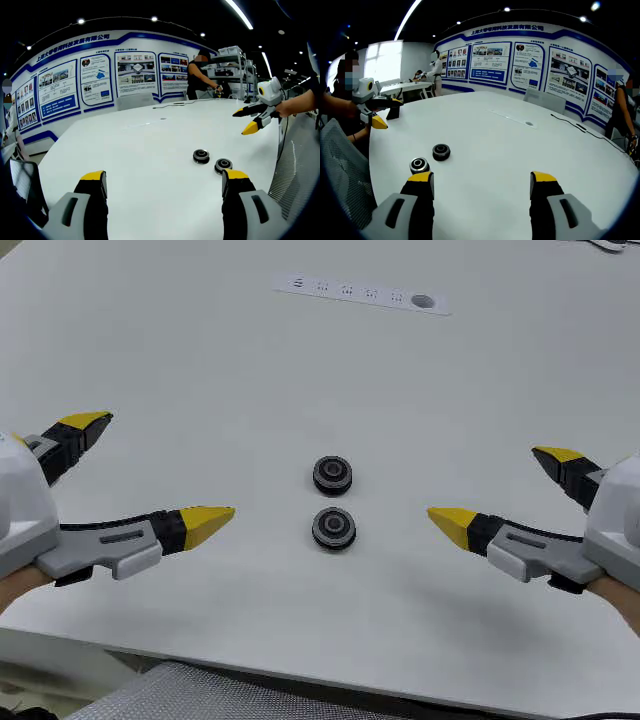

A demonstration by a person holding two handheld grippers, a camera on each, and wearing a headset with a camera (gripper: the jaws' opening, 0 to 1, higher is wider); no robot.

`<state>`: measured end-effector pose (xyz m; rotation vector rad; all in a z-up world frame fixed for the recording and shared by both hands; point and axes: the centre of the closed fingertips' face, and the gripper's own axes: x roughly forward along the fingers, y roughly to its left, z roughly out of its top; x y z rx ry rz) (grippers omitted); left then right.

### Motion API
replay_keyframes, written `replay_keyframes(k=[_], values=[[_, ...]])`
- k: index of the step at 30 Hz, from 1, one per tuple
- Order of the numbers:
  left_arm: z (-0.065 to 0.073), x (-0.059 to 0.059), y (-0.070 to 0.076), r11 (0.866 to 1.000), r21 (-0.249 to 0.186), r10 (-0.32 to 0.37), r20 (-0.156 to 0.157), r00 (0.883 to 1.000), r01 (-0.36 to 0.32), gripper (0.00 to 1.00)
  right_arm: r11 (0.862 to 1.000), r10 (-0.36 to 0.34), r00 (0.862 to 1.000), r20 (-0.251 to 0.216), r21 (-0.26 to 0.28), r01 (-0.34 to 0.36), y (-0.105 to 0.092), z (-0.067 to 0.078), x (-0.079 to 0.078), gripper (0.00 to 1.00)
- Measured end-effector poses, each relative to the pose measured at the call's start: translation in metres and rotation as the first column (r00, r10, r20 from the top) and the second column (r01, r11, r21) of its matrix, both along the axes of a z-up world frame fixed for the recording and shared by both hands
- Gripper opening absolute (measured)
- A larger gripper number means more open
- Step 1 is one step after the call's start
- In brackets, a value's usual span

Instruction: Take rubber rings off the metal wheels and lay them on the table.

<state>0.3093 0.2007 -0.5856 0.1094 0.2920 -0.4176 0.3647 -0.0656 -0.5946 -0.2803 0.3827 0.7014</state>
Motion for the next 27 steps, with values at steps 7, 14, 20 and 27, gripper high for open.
replay_keyframes(k=[7, 14, 20, 27], values=[[0.000, 0.000, 0.001, 1.000, 0.009, 0.000, -0.001, 1.000, 0.000, 0.97, 1.000, 0.004, 1.000, -0.023, -0.002, -0.004, 0.000, -0.007, -0.003, 0.80], [0.000, 0.001, 0.002, 1.000, 0.010, -0.002, -0.004, 1.000, 0.002, 0.97, 1.000, 0.002, 0.999, -0.038, 0.004, -0.002, -0.003, -0.010, -0.005, 0.80], [0.002, 0.001, 0.001, 1.000, 0.008, -0.002, -0.004, 1.000, 0.002, 0.96, 1.000, 0.014, 0.999, -0.043, -0.008, -0.014, -0.003, -0.013, -0.007, 0.80], [0.003, 0.001, 0.000, 1.000, 0.012, -0.006, -0.004, 1.000, 0.006, 0.96, 1.000, 0.017, 0.999, -0.051, -0.005, -0.017, -0.004, -0.015, -0.007, 0.80]])
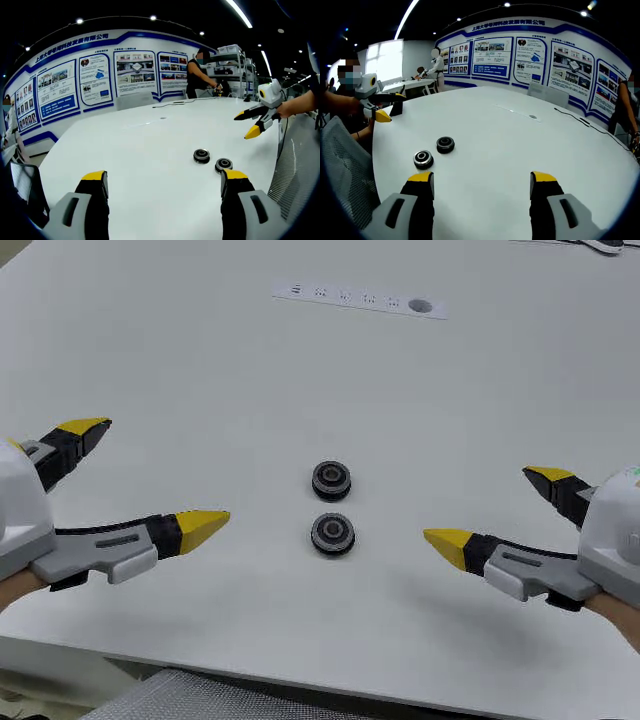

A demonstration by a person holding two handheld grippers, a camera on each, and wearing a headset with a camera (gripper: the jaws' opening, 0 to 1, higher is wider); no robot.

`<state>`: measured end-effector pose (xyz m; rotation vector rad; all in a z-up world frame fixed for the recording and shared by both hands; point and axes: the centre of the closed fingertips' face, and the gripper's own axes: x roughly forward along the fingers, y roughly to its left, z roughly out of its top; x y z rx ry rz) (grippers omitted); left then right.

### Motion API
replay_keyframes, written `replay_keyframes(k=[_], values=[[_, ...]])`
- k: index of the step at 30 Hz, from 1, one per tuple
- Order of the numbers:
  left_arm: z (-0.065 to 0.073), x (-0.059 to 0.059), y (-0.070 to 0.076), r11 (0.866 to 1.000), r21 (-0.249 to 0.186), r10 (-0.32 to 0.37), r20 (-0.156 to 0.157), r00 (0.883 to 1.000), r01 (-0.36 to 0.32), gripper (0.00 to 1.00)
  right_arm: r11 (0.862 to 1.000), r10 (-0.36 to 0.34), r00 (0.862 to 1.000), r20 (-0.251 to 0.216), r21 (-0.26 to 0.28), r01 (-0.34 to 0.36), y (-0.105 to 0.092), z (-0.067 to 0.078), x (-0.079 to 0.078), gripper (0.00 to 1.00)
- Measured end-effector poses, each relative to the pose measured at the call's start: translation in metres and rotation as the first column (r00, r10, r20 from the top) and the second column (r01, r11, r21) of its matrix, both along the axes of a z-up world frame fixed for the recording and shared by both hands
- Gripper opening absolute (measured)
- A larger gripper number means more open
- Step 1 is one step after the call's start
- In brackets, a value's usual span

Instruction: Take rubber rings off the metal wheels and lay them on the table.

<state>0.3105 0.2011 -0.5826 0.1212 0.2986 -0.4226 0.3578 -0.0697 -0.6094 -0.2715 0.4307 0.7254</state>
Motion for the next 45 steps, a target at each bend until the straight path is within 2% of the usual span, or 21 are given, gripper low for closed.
replay_keyframes(k=[11, 17, 21, 27, 32, 36, 45], values=[[0.003, 0.003, -0.007, 1.000, 0.006, -0.030, 0.000, 1.000, 0.030, 0.93, 1.000, -0.002, 1.000, -0.019, 0.012, 0.002, -0.001, -0.002, -0.001, 0.75], [0.008, 0.007, -0.013, 0.998, 0.024, -0.058, 0.011, 0.998, 0.058, 0.89, 1.000, -0.003, 1.000, -0.027, 0.028, 0.004, 0.001, -0.001, -0.003, 0.73], [0.010, 0.010, -0.021, 0.996, 0.028, -0.087, 0.011, 0.996, 0.087, 0.85, 0.999, 0.001, 1.000, -0.030, 0.043, 0.000, 0.003, 0.000, -0.003, 0.73], [0.005, 0.013, -0.038, 0.989, 0.042, -0.144, -0.006, 0.990, 0.144, 0.81, 0.998, 0.003, 0.999, -0.034, 0.065, 0.000, 0.007, 0.002, -0.005, 0.73], [0.002, 0.016, -0.056, 0.980, 0.047, -0.193, -0.016, 0.981, 0.194, 0.76, 0.997, -0.005, 0.999, -0.045, 0.081, 0.009, 0.004, 0.001, -0.007, 0.72], [-0.006, 0.016, -0.073, 0.966, 0.053, -0.249, -0.041, 0.968, 0.251, 0.73, 0.995, -0.017, 0.998, -0.058, 0.098, 0.022, 0.000, -0.001, -0.009, 0.71], [-0.020, 0.015, -0.106, 0.936, 0.068, -0.340, -0.077, 0.937, 0.345, 0.68, 0.993, -0.025, 0.996, -0.083, 0.109, 0.034, -0.003, -0.008, -0.012, 0.70]])
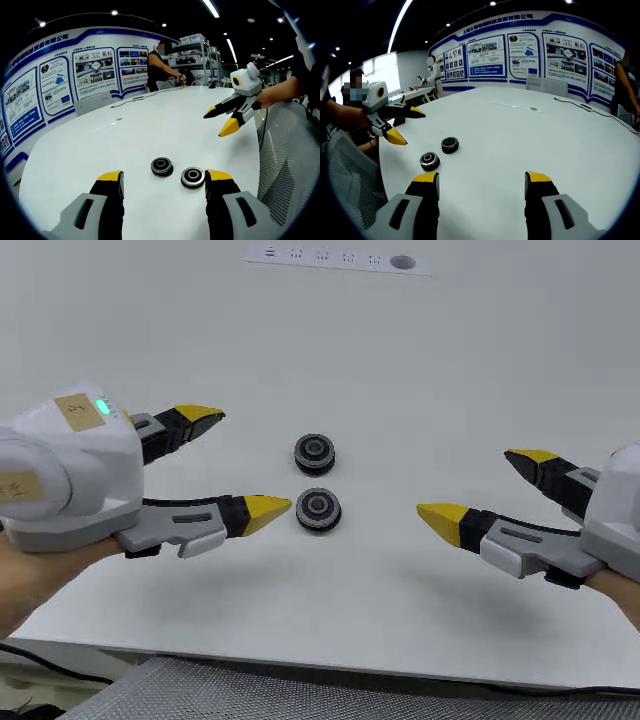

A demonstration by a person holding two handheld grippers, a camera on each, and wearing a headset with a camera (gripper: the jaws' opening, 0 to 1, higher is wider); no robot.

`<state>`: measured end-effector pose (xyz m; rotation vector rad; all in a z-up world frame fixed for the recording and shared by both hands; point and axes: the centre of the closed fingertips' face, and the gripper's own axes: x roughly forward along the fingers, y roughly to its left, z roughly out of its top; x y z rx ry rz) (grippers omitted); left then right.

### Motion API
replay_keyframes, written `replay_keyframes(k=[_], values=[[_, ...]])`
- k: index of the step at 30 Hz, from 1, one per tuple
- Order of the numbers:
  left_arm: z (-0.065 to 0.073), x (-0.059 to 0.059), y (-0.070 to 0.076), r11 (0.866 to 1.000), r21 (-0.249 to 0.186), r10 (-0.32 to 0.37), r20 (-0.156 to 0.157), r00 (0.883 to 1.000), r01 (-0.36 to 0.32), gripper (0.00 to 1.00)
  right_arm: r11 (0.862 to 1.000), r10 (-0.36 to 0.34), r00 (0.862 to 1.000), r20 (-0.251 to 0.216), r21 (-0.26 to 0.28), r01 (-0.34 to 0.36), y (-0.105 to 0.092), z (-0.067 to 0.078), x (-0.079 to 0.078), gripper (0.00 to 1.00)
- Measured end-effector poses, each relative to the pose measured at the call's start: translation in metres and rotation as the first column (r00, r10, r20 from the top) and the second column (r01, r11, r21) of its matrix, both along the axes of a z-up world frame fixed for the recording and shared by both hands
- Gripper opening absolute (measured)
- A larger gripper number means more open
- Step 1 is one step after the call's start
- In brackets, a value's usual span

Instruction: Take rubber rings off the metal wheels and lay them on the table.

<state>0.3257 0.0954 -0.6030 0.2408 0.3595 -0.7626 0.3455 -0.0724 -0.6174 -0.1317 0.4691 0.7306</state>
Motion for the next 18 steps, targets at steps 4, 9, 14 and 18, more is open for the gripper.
replay_keyframes(k=[4, 9, 14, 18], values=[[-0.005, -0.001, -0.010, 0.999, 0.002, -0.034, -0.012, 0.999, 0.034, 0.62, 1.000, -0.003, 1.000, -0.010, 0.002, 0.003, -0.001, -0.003, -0.001, 0.70], [-0.014, 0.001, -0.019, 0.998, 0.006, -0.054, -0.032, 0.998, 0.054, 0.56, 1.000, -0.008, 1.000, -0.023, 0.016, 0.009, -0.002, -0.006, -0.002, 0.70], [-0.020, 0.000, -0.027, 0.996, 0.014, -0.083, -0.049, 0.995, 0.084, 0.51, 1.000, -0.008, 0.999, -0.035, 0.021, 0.009, -0.002, -0.009, -0.004, 0.69], [-0.026, -0.002, -0.034, 0.993, 0.032, -0.113, -0.059, 0.992, 0.115, 0.46, 1.000, -0.001, 0.999, -0.039, 0.027, 0.002, 0.000, -0.010, -0.005, 0.68]])
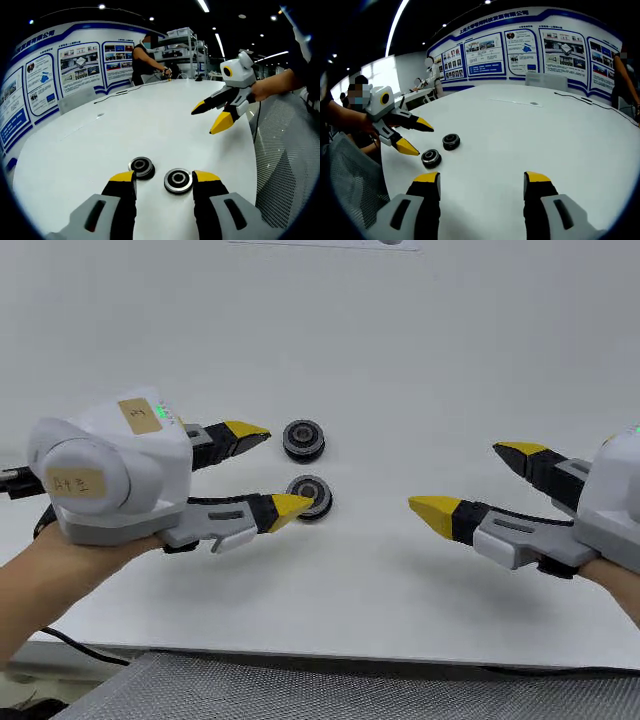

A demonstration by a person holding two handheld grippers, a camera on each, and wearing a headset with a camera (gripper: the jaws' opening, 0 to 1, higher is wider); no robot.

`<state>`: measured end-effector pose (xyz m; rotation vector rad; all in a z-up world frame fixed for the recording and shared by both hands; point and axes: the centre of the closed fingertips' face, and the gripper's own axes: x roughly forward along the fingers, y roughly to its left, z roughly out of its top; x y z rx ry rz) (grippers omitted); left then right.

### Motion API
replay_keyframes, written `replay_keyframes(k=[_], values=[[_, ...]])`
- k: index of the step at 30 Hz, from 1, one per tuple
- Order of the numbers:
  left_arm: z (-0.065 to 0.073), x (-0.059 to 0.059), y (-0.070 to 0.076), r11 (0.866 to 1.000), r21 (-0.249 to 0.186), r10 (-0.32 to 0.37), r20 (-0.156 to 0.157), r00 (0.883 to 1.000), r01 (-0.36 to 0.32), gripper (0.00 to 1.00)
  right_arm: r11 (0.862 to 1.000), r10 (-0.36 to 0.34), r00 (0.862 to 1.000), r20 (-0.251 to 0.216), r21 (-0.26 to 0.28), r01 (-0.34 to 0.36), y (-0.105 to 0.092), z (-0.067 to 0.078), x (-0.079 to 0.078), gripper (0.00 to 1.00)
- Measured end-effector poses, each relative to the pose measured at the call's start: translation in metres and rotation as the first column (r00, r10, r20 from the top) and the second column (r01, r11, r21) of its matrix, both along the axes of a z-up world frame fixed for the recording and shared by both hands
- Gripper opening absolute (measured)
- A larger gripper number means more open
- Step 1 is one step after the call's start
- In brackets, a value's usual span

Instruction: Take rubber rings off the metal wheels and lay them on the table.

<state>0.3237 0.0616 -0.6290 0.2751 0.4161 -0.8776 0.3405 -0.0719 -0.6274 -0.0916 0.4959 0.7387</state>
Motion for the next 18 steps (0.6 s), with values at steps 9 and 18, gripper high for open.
replay_keyframes(k=[9, 18], values=[[-0.011, -0.004, -0.006, 0.999, 0.034, -0.036, -0.011, 0.999, 0.037, 0.32, 1.000, 0.006, 1.000, -0.013, 0.012, -0.006, 0.002, -0.002, -0.002, 0.66], [-0.015, -0.008, -0.013, 0.997, 0.043, -0.063, -0.027, 0.998, 0.064, 0.24, 1.000, 0.011, 1.000, -0.021, 0.027, -0.010, 0.003, -0.002, -0.001, 0.65]])
